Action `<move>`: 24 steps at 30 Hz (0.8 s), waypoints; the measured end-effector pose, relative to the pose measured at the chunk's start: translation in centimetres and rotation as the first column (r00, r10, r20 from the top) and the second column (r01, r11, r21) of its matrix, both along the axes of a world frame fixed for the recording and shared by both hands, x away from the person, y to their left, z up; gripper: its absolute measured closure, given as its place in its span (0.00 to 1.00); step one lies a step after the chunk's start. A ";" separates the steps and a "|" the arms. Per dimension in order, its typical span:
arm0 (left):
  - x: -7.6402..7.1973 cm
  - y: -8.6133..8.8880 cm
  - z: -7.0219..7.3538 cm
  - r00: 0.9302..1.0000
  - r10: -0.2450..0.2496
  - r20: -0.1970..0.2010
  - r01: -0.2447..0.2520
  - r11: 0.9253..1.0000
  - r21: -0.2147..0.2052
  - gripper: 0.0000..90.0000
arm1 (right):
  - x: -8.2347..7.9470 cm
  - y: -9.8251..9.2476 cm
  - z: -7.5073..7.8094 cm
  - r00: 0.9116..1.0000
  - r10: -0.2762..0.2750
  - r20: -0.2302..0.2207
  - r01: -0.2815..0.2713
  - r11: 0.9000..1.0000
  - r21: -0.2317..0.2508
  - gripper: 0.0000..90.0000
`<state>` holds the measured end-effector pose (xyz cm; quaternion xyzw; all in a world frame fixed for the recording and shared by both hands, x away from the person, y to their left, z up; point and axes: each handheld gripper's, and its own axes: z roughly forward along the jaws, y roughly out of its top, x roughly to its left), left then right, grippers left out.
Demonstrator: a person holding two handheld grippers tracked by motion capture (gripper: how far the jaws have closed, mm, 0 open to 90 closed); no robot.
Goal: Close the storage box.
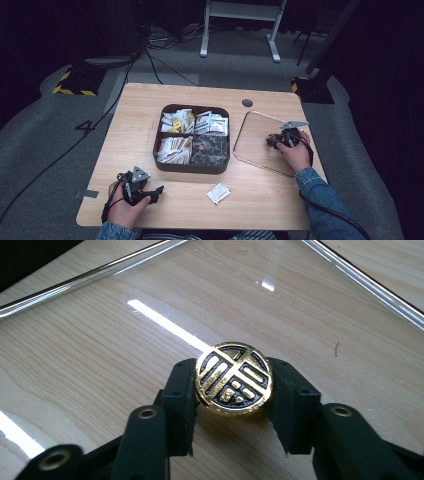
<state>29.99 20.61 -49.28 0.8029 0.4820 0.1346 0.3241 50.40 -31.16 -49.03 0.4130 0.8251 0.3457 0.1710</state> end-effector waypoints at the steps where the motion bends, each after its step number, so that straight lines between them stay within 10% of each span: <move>1: 0.0 0.1 0.0 1.000 0.003 0.005 -0.003 1.000 0.003 0.35 | 0.0 -0.1 0.0 1.000 0.000 0.000 0.000 1.000 0.005 0.64; 24: 0.8 3.2 -0.4 0.994 0.103 0.033 -0.103 0.995 0.005 0.35 | -0.7 0.1 2.4 0.998 0.033 0.062 -0.035 0.999 0.038 0.65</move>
